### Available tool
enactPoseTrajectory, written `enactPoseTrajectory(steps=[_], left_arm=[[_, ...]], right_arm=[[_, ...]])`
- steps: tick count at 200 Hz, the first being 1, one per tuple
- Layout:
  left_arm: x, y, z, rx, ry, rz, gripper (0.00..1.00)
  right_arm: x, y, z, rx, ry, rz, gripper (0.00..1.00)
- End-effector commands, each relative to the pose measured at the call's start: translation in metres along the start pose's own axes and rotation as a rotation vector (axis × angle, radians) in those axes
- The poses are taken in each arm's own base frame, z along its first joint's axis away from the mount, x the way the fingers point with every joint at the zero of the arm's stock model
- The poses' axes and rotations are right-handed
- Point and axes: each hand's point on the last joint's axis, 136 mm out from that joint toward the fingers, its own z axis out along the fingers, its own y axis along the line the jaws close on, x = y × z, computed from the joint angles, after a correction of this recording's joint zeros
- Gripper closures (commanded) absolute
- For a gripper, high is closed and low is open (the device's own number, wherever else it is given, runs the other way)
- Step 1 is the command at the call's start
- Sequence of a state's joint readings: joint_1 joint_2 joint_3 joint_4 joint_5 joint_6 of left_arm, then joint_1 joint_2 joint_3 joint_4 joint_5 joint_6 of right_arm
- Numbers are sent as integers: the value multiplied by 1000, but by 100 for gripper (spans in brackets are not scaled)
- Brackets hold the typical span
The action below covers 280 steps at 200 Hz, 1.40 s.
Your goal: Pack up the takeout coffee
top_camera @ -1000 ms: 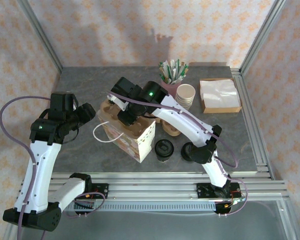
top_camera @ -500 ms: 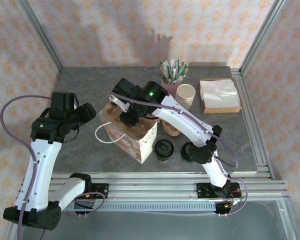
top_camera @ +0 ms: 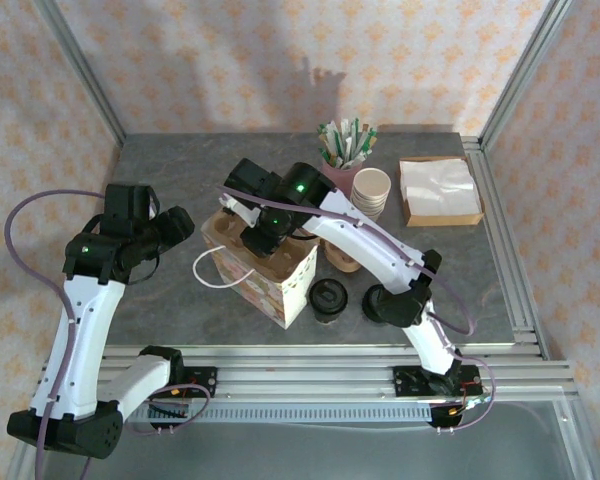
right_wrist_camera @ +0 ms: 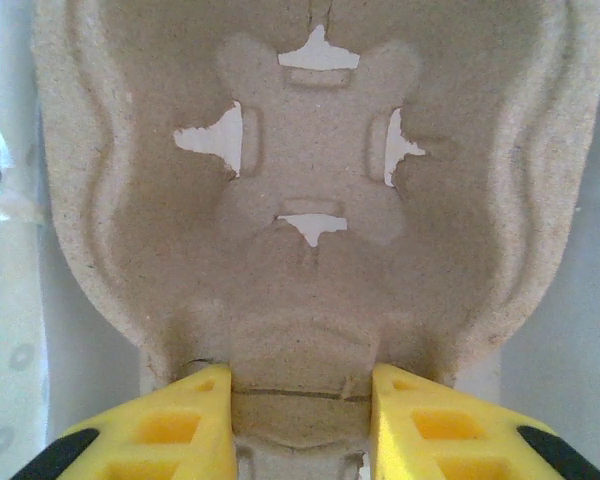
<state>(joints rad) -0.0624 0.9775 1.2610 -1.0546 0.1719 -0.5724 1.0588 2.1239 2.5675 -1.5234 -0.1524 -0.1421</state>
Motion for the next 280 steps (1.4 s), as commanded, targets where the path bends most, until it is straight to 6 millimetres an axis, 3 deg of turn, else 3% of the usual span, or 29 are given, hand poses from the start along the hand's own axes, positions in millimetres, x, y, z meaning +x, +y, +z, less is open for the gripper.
enactPoseTrajectory(steps=[1,65,114,149,216,280], left_arm=[[-2,-1,4,12,-5,17,37],[-1,-5,5,32,6,22,36],[4,-31,5,171,48,102,25],[11,-38,10,205,103,143,24],[16,-33,23,176,142,166,24],[8,-25,22,124,98,134,24]], right_arm=[[5,0,0,5,27,-1,68],[7,-1,6,14,50,-2,68],[2,-1,-5,10,9,6,68],[0,-4,-11,21,-12,14,68],[3,-5,-9,33,6,25,68],[10,-5,3,36,55,19,68]])
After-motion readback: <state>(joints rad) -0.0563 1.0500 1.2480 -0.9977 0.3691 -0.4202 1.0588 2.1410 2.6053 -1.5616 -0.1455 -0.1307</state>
